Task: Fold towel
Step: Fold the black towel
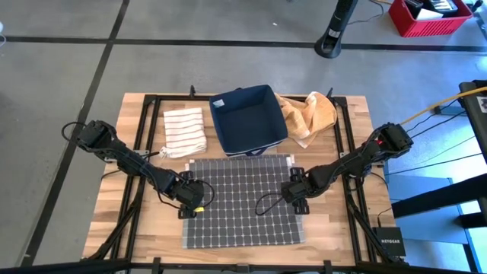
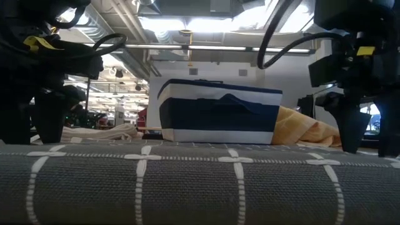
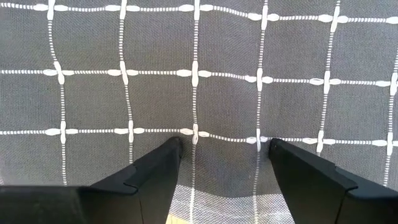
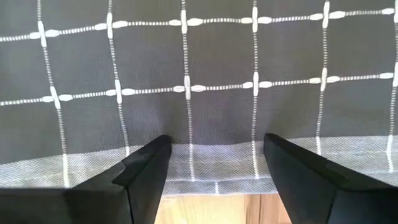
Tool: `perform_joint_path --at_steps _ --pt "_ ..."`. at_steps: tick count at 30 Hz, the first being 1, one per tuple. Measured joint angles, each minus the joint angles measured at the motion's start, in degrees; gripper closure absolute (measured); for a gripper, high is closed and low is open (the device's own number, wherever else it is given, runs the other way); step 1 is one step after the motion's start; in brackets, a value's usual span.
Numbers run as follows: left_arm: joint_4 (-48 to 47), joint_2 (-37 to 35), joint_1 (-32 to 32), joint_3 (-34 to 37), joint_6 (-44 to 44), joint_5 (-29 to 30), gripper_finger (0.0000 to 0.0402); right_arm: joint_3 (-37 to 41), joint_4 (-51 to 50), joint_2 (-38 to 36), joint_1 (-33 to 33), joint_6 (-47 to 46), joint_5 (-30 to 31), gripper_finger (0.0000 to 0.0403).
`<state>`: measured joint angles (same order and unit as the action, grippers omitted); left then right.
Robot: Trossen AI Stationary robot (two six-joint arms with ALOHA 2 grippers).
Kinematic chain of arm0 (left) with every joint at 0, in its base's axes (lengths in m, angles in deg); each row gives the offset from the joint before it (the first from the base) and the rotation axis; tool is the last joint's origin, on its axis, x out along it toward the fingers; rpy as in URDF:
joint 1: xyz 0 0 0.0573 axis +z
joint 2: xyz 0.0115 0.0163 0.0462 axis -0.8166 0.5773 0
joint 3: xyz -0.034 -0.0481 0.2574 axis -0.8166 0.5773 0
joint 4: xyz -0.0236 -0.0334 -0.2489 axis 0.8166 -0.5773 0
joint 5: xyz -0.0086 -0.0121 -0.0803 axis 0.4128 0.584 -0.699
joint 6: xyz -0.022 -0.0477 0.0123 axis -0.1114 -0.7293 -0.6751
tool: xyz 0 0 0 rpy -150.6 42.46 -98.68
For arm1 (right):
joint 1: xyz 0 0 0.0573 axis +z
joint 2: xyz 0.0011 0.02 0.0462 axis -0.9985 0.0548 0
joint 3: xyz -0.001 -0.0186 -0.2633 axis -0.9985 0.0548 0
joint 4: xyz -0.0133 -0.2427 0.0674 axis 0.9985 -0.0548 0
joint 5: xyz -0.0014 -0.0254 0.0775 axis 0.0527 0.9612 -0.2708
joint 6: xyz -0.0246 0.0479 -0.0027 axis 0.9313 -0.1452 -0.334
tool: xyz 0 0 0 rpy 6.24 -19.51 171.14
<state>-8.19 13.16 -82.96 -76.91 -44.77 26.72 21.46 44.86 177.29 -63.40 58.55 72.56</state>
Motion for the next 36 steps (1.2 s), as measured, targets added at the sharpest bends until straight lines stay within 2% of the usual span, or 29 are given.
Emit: perform_joint_path --at_steps 14,24,29,36 --pt "-2.3 0.0 -1.0 -0.1 -3.7 0.8 0.016 0.9 0.4 0.0 -0.2 0.0 -1.5 0.0136" --pt "-2.1 0.0 -1.0 -0.1 -3.3 1.1 0.016 0.9 0.3 0.1 -0.2 0.2 -1.5 0.014" --pt "-2.5 0.0 -1.0 -0.1 -3.2 1.2 0.0186 0.9 -0.1 0.1 -0.2 0.2 -1.5 0.0191" --pt "-2.5 0.0 -1.0 -0.1 -3.1 1.3 0.0303 0.9 -1.1 0.1 -0.2 0.4 -0.9 0.0316"
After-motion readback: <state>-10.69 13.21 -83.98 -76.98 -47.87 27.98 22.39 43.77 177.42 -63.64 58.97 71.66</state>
